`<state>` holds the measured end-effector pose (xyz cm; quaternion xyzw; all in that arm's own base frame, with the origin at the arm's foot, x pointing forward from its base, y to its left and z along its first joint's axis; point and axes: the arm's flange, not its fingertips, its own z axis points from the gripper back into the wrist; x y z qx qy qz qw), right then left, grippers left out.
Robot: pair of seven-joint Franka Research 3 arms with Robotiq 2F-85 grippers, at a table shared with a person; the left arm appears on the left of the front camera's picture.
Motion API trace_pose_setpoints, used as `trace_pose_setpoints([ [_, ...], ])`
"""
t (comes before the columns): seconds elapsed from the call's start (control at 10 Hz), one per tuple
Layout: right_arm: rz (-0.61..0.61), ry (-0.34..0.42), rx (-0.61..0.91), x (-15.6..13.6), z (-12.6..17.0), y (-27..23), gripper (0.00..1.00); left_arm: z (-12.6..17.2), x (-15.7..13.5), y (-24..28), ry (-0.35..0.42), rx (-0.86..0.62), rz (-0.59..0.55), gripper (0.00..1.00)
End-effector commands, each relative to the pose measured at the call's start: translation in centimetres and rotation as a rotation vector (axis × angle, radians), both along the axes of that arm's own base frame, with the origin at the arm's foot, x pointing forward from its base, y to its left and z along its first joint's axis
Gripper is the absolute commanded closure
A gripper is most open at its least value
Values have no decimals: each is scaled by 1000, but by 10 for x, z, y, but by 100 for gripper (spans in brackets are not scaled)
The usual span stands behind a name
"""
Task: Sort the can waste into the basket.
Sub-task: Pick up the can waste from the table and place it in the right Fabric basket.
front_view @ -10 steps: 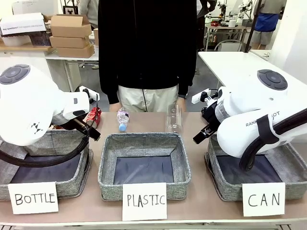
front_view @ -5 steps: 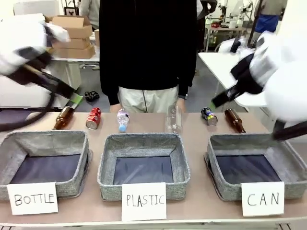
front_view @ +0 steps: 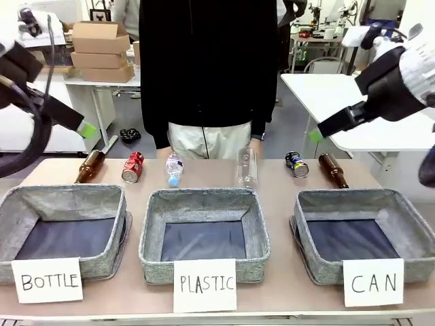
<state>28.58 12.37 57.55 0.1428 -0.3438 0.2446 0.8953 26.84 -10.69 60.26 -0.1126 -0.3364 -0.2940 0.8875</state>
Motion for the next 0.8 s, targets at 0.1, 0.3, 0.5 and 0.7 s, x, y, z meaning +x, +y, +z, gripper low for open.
trace_pose_setpoints([
  [0.1,-28,407,1172,5,25,-68,0,24,12,88,450,-771,-71,0],
  [0.3,-170,411,1460,8,12,-114,0,5,22,134,505,-995,42,0],
  [0.5,-242,397,1508,15,-3,-126,0,-16,26,153,530,-1170,88,0],
  [0.7,-279,422,1466,22,-10,-125,0,-26,30,138,549,-1195,156,0],
])
